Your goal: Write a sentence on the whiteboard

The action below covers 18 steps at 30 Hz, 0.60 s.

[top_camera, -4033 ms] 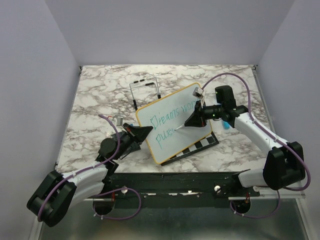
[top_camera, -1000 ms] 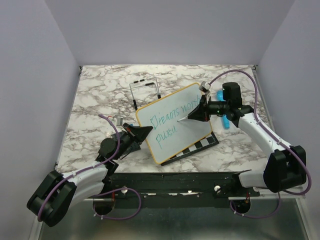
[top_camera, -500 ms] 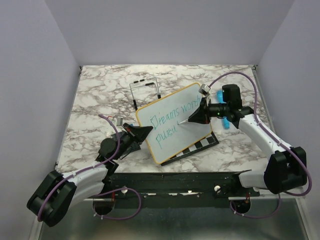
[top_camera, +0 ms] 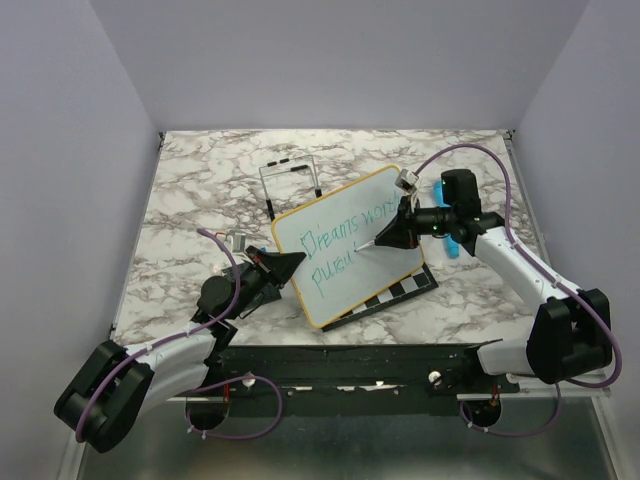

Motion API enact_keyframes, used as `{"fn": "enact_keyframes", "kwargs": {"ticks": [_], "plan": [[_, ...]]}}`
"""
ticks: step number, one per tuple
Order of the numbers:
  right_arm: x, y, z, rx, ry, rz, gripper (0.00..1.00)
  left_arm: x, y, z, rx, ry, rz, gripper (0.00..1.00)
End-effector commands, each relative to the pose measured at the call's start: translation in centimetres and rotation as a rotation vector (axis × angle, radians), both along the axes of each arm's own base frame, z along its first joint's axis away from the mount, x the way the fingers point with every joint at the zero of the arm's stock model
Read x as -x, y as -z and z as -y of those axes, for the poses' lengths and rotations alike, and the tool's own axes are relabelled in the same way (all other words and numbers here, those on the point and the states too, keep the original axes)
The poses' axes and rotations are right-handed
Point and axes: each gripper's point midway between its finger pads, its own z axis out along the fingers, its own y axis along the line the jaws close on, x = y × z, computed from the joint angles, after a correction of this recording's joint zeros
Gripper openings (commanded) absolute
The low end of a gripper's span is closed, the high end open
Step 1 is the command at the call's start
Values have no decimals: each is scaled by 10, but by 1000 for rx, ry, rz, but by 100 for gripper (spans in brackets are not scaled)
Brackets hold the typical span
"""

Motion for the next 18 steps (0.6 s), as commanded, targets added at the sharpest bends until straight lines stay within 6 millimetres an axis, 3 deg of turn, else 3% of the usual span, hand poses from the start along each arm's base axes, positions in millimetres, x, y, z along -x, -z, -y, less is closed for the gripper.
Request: {"fn": "enact_keyframes", "kwargs": {"ticks": [1, 18], "plan": [[-5, 5, 4, 37, 45, -2, 1, 2, 9, 0, -72, 3, 45, 0], [-7, 10, 15, 42, 69, -27, 1, 2, 9, -1, -78, 1, 45, 0]]}}
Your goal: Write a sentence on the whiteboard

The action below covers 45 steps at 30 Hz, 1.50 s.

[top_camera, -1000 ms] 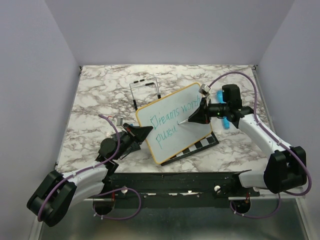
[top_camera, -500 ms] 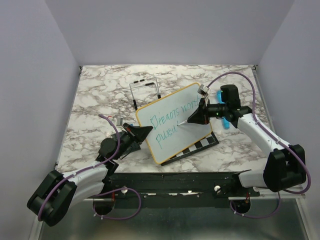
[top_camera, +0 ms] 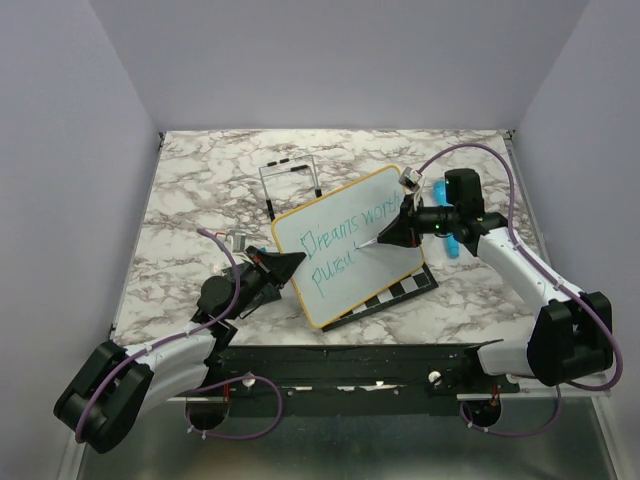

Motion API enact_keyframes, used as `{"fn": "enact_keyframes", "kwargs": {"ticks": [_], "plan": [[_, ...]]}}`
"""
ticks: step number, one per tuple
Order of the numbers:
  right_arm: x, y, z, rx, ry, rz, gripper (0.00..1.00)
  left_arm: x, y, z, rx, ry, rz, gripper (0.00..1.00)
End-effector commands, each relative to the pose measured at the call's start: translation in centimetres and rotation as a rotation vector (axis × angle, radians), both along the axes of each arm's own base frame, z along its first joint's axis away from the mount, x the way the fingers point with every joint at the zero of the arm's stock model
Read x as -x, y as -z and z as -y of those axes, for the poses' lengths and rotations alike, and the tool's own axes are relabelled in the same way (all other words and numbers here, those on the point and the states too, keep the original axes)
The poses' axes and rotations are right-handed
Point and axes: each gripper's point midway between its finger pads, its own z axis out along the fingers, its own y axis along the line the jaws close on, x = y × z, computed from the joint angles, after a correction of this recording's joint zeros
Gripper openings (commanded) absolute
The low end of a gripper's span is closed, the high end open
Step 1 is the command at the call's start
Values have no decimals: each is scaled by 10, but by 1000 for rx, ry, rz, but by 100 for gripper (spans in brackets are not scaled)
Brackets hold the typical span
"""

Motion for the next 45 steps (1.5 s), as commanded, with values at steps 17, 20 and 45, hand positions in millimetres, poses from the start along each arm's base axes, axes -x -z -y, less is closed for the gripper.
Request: {"fn": "enact_keyframes", "kwargs": {"ticks": [17, 20, 45], "plan": [[2, 15, 7, 59, -9, -30, 1, 1, 10, 0, -80, 2, 44, 0], [-6, 3, 10, 41, 25, -7, 0, 1, 9, 1, -79, 5, 46, 0], [-1, 12, 15, 38, 5, -47, 0, 1, 10, 1, -81, 7, 46, 0]]}}
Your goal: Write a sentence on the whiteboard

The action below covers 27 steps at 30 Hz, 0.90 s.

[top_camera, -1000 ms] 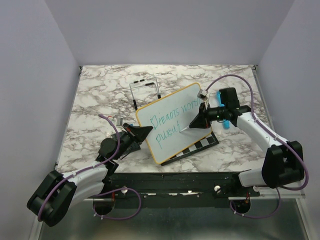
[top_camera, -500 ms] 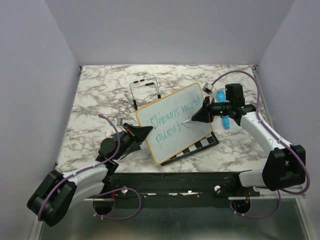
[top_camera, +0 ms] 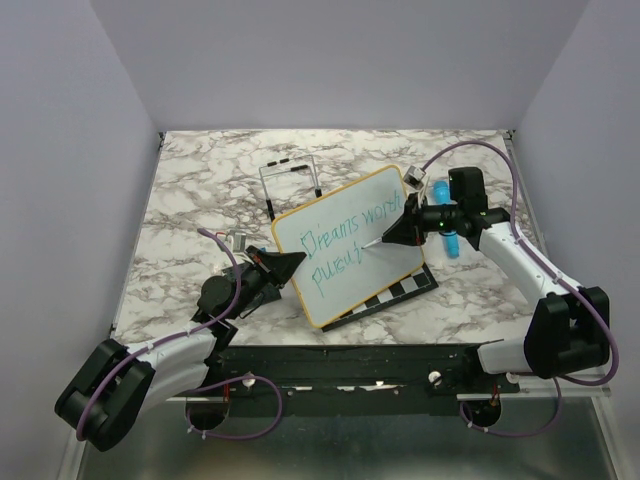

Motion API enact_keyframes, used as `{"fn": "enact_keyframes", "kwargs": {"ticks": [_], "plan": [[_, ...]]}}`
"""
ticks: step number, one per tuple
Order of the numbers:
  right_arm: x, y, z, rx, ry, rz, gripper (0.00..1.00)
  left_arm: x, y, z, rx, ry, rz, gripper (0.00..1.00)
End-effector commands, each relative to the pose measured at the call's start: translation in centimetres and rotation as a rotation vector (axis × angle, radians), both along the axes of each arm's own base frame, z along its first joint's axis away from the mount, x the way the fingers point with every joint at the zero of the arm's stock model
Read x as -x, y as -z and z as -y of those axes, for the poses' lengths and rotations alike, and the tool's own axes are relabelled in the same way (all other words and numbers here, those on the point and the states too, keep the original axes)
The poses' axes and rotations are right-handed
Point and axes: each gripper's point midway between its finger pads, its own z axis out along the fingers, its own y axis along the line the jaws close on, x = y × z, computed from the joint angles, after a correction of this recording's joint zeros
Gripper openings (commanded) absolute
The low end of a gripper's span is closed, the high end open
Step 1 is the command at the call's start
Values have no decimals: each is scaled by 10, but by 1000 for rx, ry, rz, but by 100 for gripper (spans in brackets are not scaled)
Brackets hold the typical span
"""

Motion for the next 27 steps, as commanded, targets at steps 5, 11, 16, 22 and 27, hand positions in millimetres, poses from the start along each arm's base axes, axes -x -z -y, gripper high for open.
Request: {"fn": "enact_keyframes", "kwargs": {"ticks": [5, 11, 16, 22, 27], "plan": [[10, 14, 6, 44, -16, -17, 1, 2, 9, 1, -81, 6, 46, 0], [13, 17, 6, 40, -26, -36, 1, 2, 10, 1, -81, 8, 44, 0], [11, 12, 5, 34, -29, -29, 1, 2, 10, 1, -80, 8, 43, 0], [0, -4, 0, 3, -15, 1, 1, 2, 9, 2, -76, 13, 45, 0], [-10, -12, -1, -6, 0, 22, 1, 2, 10, 1, -79, 10, 42, 0]]}}
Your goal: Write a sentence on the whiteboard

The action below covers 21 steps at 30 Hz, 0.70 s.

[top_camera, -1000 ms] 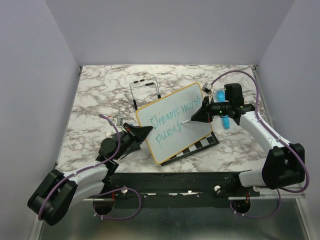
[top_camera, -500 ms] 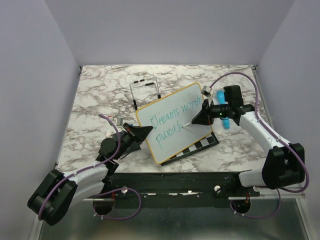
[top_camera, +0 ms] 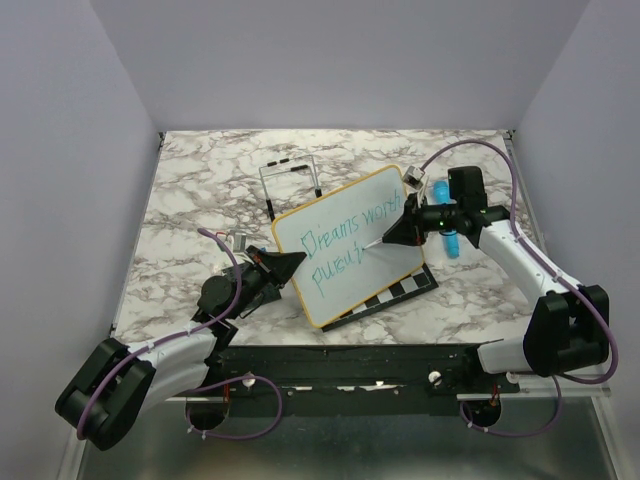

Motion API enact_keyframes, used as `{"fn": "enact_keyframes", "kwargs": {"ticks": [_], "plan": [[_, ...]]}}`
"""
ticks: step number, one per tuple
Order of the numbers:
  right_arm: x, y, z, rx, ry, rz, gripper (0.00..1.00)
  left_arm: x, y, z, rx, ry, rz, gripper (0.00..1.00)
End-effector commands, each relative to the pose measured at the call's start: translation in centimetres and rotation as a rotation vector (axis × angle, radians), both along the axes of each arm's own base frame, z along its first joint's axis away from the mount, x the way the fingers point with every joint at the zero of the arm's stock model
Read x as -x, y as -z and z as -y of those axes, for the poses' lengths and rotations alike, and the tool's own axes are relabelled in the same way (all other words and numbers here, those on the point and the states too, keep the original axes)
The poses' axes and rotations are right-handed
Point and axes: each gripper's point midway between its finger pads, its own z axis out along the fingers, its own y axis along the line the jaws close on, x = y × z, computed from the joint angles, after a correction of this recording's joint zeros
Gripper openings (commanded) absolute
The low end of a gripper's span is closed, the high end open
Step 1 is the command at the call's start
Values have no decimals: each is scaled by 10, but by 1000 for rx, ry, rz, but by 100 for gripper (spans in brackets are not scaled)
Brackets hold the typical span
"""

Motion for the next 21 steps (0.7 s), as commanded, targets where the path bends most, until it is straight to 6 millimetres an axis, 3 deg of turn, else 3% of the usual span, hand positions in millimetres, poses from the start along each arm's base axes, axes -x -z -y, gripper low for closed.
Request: {"fn": "enact_keyframes", "kwargs": {"ticks": [1, 11, 21], "plan": [[-16, -16, -3, -23, 19, 42, 1, 2, 10, 1, -81, 9, 40, 0], [-24, -14, 8, -10, 74, 49, 0, 3, 10, 1, -81, 9, 42, 0], [-5, 4, 12, 11, 26, -12, 1, 2, 10, 0, -84, 5, 43, 0]]}}
